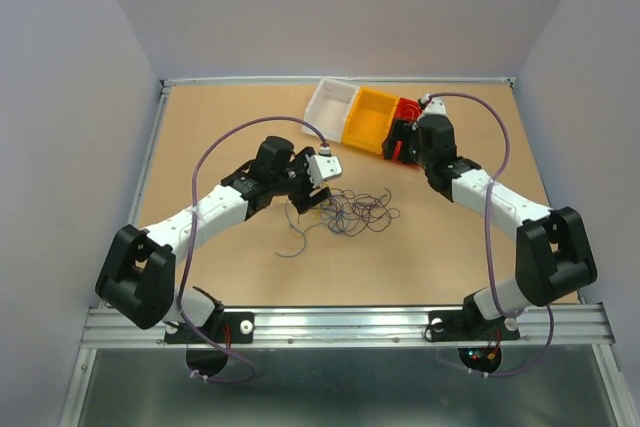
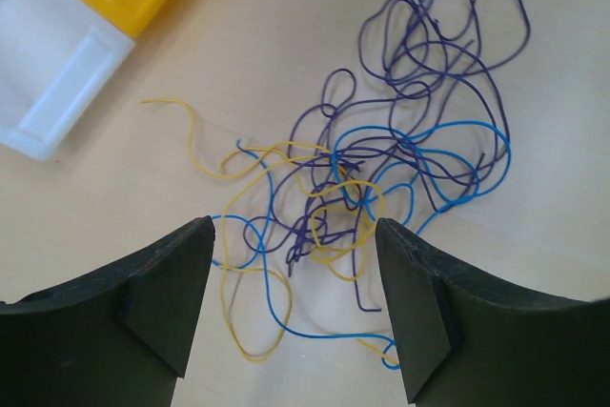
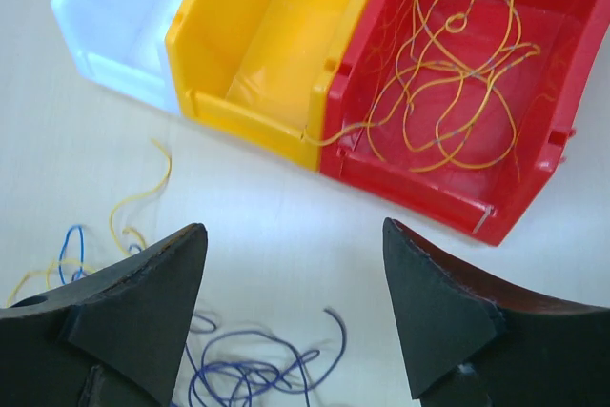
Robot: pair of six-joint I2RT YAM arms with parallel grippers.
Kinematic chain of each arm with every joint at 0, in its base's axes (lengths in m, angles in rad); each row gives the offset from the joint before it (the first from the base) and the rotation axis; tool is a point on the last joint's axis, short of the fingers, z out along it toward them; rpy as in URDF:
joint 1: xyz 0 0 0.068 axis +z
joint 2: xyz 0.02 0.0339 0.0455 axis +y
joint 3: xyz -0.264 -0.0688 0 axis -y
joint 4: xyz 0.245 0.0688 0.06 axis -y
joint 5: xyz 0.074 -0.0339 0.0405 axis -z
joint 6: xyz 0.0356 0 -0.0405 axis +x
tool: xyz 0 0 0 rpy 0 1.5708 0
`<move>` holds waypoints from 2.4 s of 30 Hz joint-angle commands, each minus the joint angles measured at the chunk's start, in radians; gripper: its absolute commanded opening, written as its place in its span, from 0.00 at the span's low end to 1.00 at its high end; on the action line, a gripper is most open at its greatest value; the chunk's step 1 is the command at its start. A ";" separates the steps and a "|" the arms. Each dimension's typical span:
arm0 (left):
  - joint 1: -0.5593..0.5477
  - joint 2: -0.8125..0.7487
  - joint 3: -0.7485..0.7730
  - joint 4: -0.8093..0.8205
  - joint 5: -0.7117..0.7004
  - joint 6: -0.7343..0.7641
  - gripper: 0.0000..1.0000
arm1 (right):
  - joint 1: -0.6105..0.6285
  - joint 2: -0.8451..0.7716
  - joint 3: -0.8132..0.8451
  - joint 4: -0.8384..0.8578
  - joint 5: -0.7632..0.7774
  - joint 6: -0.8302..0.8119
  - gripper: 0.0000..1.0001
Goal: Untangle the cables
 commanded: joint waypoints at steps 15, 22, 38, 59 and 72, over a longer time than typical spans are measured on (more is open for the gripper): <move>-0.100 0.099 -0.017 -0.008 -0.153 0.075 0.53 | 0.016 -0.144 -0.189 0.195 -0.084 -0.021 0.81; -0.116 0.131 -0.004 -0.007 -0.207 0.066 0.00 | 0.016 -0.168 -0.229 0.241 -0.142 -0.045 0.79; -0.114 -0.228 0.167 -0.177 -0.047 -0.004 0.00 | 0.103 0.071 -0.140 0.435 -0.590 -0.113 0.76; -0.116 -0.252 0.769 -0.274 -0.332 -0.242 0.00 | 0.310 0.146 -0.094 0.413 -0.843 -0.372 0.62; -0.114 -0.378 0.599 -0.103 -0.412 -0.244 0.00 | 0.329 -0.096 -0.249 0.428 -0.777 -0.371 0.83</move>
